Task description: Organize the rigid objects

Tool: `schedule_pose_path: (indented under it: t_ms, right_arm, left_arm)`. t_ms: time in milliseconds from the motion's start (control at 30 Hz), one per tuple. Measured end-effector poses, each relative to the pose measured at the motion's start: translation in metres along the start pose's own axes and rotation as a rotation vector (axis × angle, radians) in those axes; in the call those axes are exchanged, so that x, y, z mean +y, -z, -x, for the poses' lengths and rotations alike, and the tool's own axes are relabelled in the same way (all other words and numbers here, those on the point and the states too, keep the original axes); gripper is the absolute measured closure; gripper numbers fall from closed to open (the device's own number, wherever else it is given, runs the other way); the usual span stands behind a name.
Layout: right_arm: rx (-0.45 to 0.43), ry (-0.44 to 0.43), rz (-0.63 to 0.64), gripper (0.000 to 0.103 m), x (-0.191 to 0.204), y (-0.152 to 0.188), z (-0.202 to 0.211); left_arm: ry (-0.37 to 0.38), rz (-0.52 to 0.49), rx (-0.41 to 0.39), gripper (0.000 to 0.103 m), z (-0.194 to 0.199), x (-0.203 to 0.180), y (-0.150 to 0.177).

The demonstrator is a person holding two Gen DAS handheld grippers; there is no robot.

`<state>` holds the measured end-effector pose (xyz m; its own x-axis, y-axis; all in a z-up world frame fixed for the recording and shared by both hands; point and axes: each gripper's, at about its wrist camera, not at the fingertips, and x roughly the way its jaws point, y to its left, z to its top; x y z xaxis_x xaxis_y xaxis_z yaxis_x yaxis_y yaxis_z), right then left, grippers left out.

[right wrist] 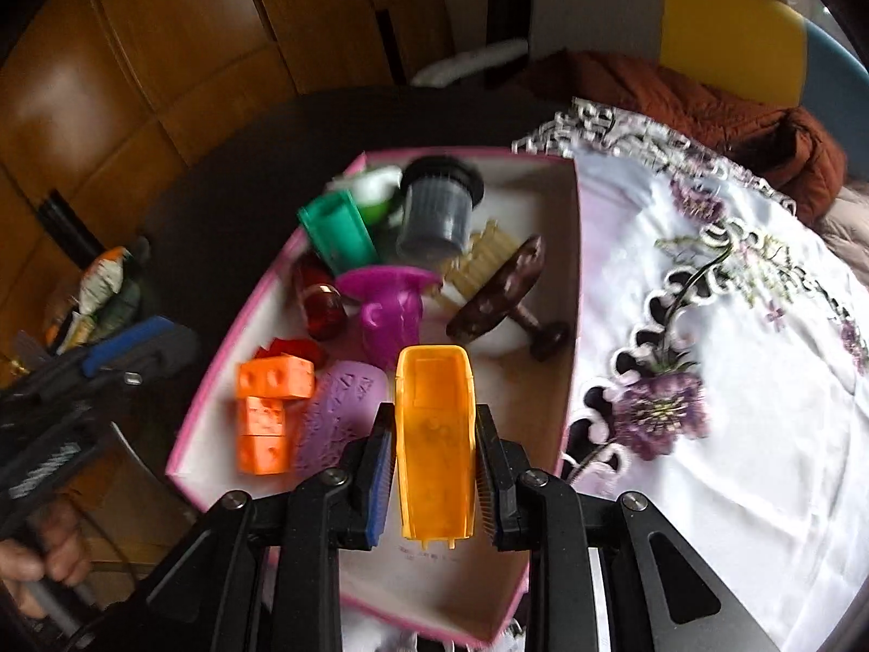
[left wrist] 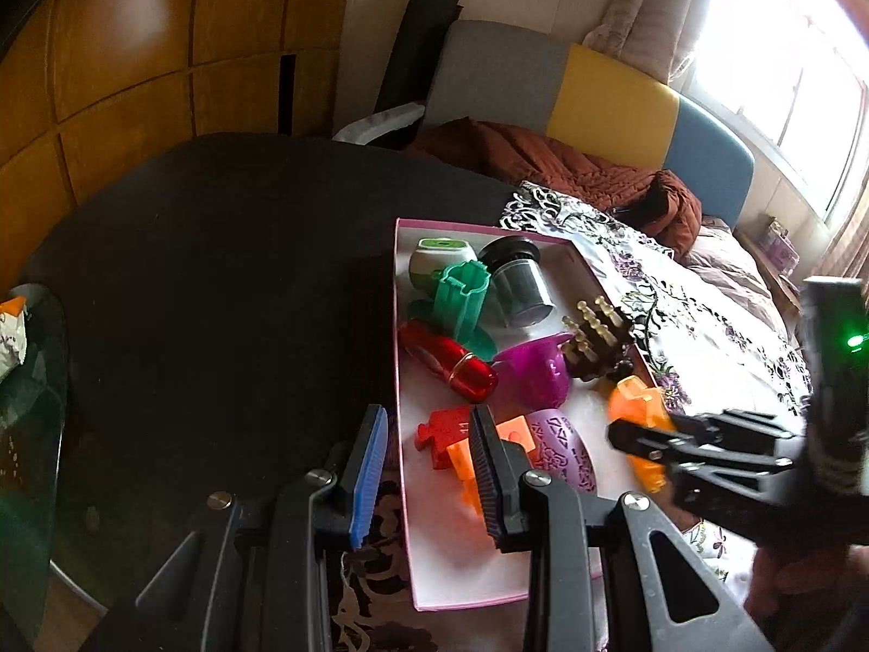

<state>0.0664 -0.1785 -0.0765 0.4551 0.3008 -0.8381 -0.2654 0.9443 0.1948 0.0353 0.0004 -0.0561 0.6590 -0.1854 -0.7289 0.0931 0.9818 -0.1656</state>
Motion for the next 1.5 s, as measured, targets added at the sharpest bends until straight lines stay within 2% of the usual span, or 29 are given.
schedule_pose_path:
  t_ms: [133,267,300,367,400,433,600,700,800,900,1067,1133,1233,1400,1500]
  right_arm:
    - [0.034,0.049,-0.003,0.075,-0.004,0.003,-0.022]
    - [0.017,0.058,0.01,0.075,-0.003,0.005,-0.023]
    - [0.019,0.058,0.011,0.073,-0.003,0.006,-0.023]
    - [0.011,0.047,0.006,0.064,-0.003,0.006,-0.021]
    - [0.005,0.046,0.007,0.055,-0.002,0.006,-0.018]
    - [-0.002,0.051,0.008,0.052,-0.001,0.007,-0.016]
    - [-0.007,0.039,0.016,0.049,0.001,0.007,-0.006]
    - [-0.02,0.044,0.014,0.037,0.004,0.011,0.005]
    - [-0.046,0.062,0.013,0.036,0.006,0.015,0.017]
    - [-0.089,0.105,-0.006,0.025,0.005,0.018,0.027]
    - [-0.184,0.169,-0.066,0.023,0.003,0.025,0.049]
    - [-0.226,0.195,-0.09,0.017,0.005,0.027,0.056]
    - [-0.263,0.202,-0.1,0.017,0.005,0.027,0.064]
    - [-0.294,0.211,-0.09,0.016,0.011,0.028,0.072]
    - [-0.307,0.21,-0.09,0.016,0.013,0.029,0.075]
  left_arm:
    - [0.0,0.006,0.008,0.072,-0.003,0.003,0.002]
    - [0.001,0.007,0.009,0.072,-0.004,0.004,0.002]
    - [0.002,0.007,0.009,0.072,-0.004,0.004,0.002]
    - [0.002,0.006,0.008,0.072,-0.004,0.003,0.003]
    - [0.003,0.005,0.008,0.071,-0.004,0.003,0.003]
    - [0.004,0.005,0.006,0.07,-0.003,0.003,0.003]
    - [0.0,0.004,-0.002,0.068,0.001,0.002,0.003]
    - [-0.006,-0.001,-0.01,0.067,0.004,0.001,0.002]
    - [-0.019,-0.006,-0.024,0.066,0.008,0.0,0.001]
    - [-0.049,-0.02,-0.048,0.064,0.015,-0.003,0.001]
    - [-0.104,-0.033,-0.094,0.062,0.03,-0.008,0.002]
    - [-0.116,-0.035,-0.105,0.061,0.035,-0.009,0.003]
    - [-0.134,-0.046,-0.116,0.053,0.041,-0.013,0.004]
    - [-0.123,-0.033,-0.153,0.035,0.053,-0.014,0.005]
    - [-0.187,-0.019,-0.172,0.029,0.058,-0.017,0.004]
